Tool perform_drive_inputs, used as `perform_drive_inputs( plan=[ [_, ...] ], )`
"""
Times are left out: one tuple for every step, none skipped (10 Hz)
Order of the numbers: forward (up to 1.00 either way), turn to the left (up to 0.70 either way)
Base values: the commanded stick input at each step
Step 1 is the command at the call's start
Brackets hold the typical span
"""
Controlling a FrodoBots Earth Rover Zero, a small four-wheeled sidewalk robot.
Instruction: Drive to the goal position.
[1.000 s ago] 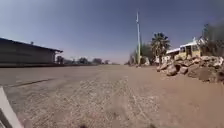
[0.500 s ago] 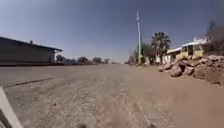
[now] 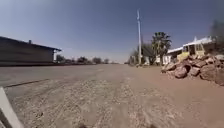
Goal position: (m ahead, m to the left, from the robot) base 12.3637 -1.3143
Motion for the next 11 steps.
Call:
perform_drive_inputs(
  plan=[
    [0.7, 0.0],
    [0.7, 0.0],
    [0.7, 0.0],
    [0.7, 0.0],
    [0.7, 0.0],
    [0.7, 0.0],
    [0.7, 0.0],
    [0.7, 0.0],
    [0.7, 0.0],
    [0.7, 0.0],
    [0.7, 0.0]
  ],
)
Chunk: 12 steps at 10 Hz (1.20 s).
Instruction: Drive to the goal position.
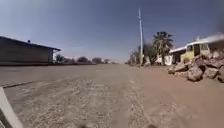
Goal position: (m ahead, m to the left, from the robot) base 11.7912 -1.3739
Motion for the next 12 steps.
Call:
perform_drive_inputs(
  plan=[
    [0.7, 0.0],
    [0.7, 0.0],
    [0.7, 0.0],
    [0.7, 0.0],
    [0.7, 0.0],
    [0.7, 0.0],
    [0.7, 0.0],
    [0.7, 0.0],
    [0.7, 0.0],
    [0.7, 0.0],
    [0.7, 0.0],
    [0.7, 0.0]
  ],
)
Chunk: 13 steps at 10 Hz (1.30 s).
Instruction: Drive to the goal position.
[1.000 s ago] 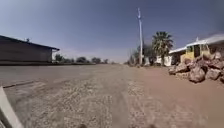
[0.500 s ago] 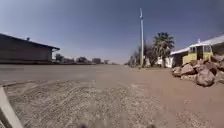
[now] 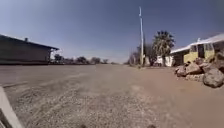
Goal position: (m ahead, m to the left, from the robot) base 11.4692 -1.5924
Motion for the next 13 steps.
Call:
perform_drive_inputs(
  plan=[
    [0.7, 0.0],
    [0.7, 0.0],
    [0.7, 0.0],
    [0.7, 0.0],
    [0.7, 0.0],
    [0.7, 0.0],
    [0.7, 0.0],
    [0.7, 0.0],
    [0.7, 0.0],
    [0.7, 0.0],
    [0.7, 0.0],
    [0.7, 0.0],
    [0.7, 0.0]
  ],
)
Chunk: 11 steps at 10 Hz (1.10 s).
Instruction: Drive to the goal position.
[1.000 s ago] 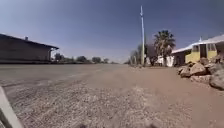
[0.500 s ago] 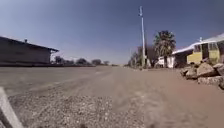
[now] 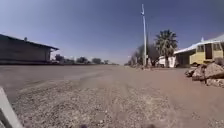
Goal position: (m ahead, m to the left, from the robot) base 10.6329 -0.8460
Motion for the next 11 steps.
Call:
perform_drive_inputs(
  plan=[
    [0.7, 0.0],
    [0.7, 0.0],
    [0.7, 0.0],
    [0.7, 0.0],
    [0.7, 0.0],
    [0.7, 0.0],
    [0.7, 0.0],
    [0.7, 0.0],
    [0.7, 0.0],
    [0.7, 0.0],
    [0.7, 0.0]
  ],
)
